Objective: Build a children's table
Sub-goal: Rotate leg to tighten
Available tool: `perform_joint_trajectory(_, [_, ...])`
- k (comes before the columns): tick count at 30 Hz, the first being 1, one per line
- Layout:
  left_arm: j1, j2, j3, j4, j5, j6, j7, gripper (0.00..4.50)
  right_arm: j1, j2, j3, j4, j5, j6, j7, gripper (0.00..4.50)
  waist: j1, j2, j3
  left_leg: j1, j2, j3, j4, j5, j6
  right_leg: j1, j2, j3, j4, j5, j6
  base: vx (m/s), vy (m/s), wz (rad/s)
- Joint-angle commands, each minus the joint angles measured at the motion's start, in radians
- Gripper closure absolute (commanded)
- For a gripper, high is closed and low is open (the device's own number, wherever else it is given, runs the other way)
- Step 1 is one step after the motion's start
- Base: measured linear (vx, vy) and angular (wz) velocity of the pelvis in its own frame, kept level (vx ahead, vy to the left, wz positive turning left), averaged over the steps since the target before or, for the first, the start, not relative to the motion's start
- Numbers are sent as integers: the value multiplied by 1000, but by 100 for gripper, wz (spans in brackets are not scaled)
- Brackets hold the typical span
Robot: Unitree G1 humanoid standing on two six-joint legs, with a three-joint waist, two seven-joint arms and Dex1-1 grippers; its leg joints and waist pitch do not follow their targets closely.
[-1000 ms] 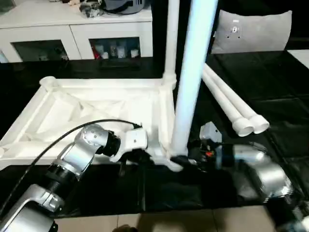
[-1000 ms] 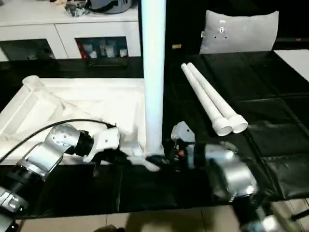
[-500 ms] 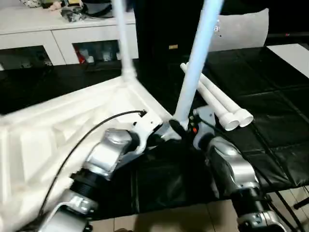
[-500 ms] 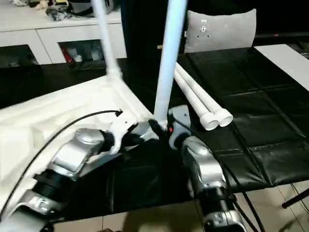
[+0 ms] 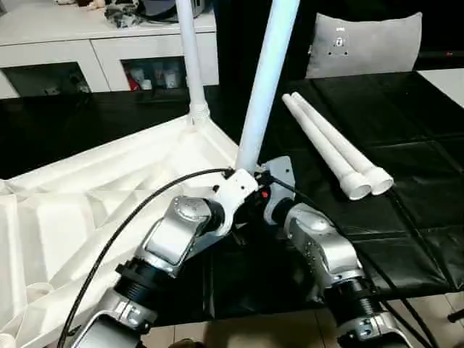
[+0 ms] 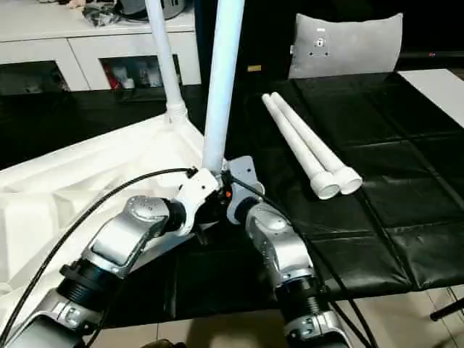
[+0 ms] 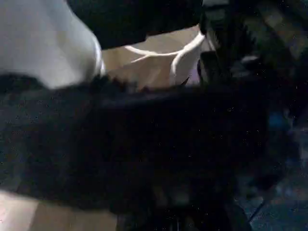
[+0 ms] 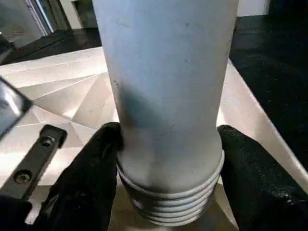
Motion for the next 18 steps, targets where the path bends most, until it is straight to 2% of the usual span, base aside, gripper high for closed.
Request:
perform_joint_trajectory(1, [-24,18,11,-102,-31,-47,-18,450,30,-23,-24,41,-9,31,-13,182,1,-5,-72,23,53,-28,-66,-196,31,39,-81,42,-76,-130,-208,0,0,0])
perform_joint_trajectory(4, [-14,69,-4,-110,-27,-86,-64,450,25,-62,-41,-14,18,38,31,182,3,-9,-73,22,51,-27,-63,-174,44,41,-79,41,-75,-110,-206,0,0,0])
perform_joint_trajectory(5, [-8,95,-9,-112,-28,-102,-92,450,26,-91,-47,-54,42,54,75,182,3,-14,-74,21,52,-27,-62,-167,46,43,-79,42,-72,-103,-207,0,0,0])
perform_joint_trajectory(6, [-5,112,-11,-113,-29,-112,-110,450,27,-109,-51,-79,57,66,105,182,6,-10,-76,20,52,-27,-60,-147,54,43,-79,42,-68,-82,-206,0,0,0])
perform_joint_trajectory(7, [-5,112,-11,-113,-29,-112,-110,450,27,-109,-51,-79,57,66,105,182,5,-10,-76,19,52,-26,-59,-135,64,42,-78,41,-67,-62,-209,0,0,0])
perform_joint_trajectory(8, [-1,133,-18,-111,-29,-128,-137,450,32,-140,-49,-108,76,88,156,182,6,-14,-76,18,50,-26,-58,-128,68,44,-76,40,-68,-58,-206,0,0,0])
perform_joint_trajectory(9, [3,154,-26,-108,-29,-151,-166,450,39,-174,-45,-133,94,108,208,182,9,-13,-76,19,50,-26,-57,-131,76,43,-77,40,-68,-65,-208,0,0,0])
perform_joint_trajectory(10, [3,154,-26,-108,-29,-151,-166,450,39,-174,-45,-133,94,108,208,183,10,-12,-76,19,51,-25,-56,-128,78,43,-77,40,-67,-64,-208,0,0,0])
perform_joint_trajectory(11, [6,179,-36,-101,-31,-179,-203,450,52,-227,-36,-161,117,133,290,183,11,-11,-76,19,52,-26,-56,-126,78,42,-78,39,-66,-65,-213,0,0,0])
perform_joint_trajectory(12, [6,180,-37,-100,-31,-180,-205,450,53,-231,-36,-162,119,135,296,183,11,-15,-77,19,52,-25,-56,-127,79,42,-77,39,-66,-66,-213,0,0,0])
perform_joint_trajectory(14, [6,188,-39,-97,-34,-187,-217,450,59,-251,-32,-170,127,144,327,183,16,-12,-76,21,54,-25,-55,-127,79,40,-77,39,-66,-74,-214,0,0,0])
perform_joint_trajectory(15, [4,200,-46,-91,-36,-196,-235,450,66,-278,-30,-174,140,160,366,183,18,-16,-76,22,55,-23,-55,-125,78,38,-77,40,-66,-73,-218,0,0,0])
perform_joint_trajectory(16, [2,212,-52,-86,-38,-205,-253,450,70,-300,-31,-175,154,180,399,183,23,-13,-76,22,54,-24,-54,-130,79,39,-78,40,-66,-81,-217,0,0,0])
perform_joint_trajectory(18, [-1,224,-63,-83,-44,-215,-272,450,72,-317,-31,-176,174,199,430,183,26,-14,-76,23,55,-23,-54,-133,78,38,-78,40,-67,-88,-219,0,0,0])
